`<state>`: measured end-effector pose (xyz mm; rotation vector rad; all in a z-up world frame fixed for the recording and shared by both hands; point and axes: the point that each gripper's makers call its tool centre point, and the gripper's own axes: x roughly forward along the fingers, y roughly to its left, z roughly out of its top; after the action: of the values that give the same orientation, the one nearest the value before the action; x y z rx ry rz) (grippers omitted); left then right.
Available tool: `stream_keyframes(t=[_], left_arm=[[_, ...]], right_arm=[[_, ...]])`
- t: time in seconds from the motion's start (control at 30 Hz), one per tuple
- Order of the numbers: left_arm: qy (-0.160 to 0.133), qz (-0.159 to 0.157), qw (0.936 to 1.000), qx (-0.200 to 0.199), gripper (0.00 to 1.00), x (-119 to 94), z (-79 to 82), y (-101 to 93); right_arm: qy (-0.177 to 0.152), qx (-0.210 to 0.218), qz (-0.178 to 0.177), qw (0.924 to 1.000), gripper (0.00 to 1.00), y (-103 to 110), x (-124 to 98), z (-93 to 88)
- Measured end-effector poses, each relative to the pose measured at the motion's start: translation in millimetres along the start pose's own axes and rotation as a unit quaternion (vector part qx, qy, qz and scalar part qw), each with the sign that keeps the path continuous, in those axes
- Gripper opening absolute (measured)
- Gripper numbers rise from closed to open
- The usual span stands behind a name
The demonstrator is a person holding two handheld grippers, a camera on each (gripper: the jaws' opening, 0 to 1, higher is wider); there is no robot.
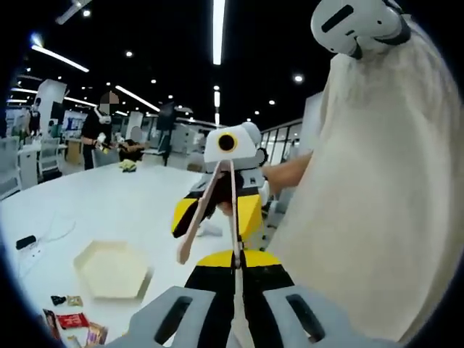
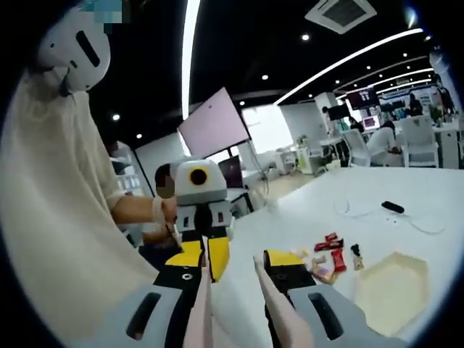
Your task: Place the target food into the container with the food tongs after gripping and lifting it, then release it inside without dropping or visibly crushing the food.
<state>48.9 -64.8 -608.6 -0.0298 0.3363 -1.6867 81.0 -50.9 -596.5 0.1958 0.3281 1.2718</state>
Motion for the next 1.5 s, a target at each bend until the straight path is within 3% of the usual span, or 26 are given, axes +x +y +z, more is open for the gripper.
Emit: stream_keyframes(t=[0.47,0.73,1.03,1.1,1.23,1.5], left_arm=[[0.014,-0.014,0.9998,0.000,0.00,1.2,-5.1,-2.6],[0.029,-0.002,0.9996,-0.005,0.00,-0.1,-9.5,4.1],[0.028,0.005,0.9996,-0.007,0.00,-2.1,-8.1,3.7],[0.019,-0.008,0.9997,-0.011,0.00,-1.7,-4.1,-1.3],[0.032,-0.006,0.9994,-0.007,0.00,3.6,-9.0,1.7],[0.035,-0.007,0.9993,-0.009,0.00,5.1,-10.1,0.3]], right_arm=[[0.023,-0.017,0.017,0.9994,0.32,3.5,0.8,-11.3],[0.031,-0.032,0.011,0.9989,0.27,2.4,3.8,-14.4],[0.027,-0.016,0.011,0.9994,0.28,1.1,4.2,-13.9],[0.030,0.029,0.030,0.9987,0.28,8.1,1.6,-13.9],[0.040,-0.015,0.022,0.9988,0.28,4.9,0.8,-16.6],[0.046,0.000,0.015,0.9988,0.29,2.6,-0.2,-17.8]])
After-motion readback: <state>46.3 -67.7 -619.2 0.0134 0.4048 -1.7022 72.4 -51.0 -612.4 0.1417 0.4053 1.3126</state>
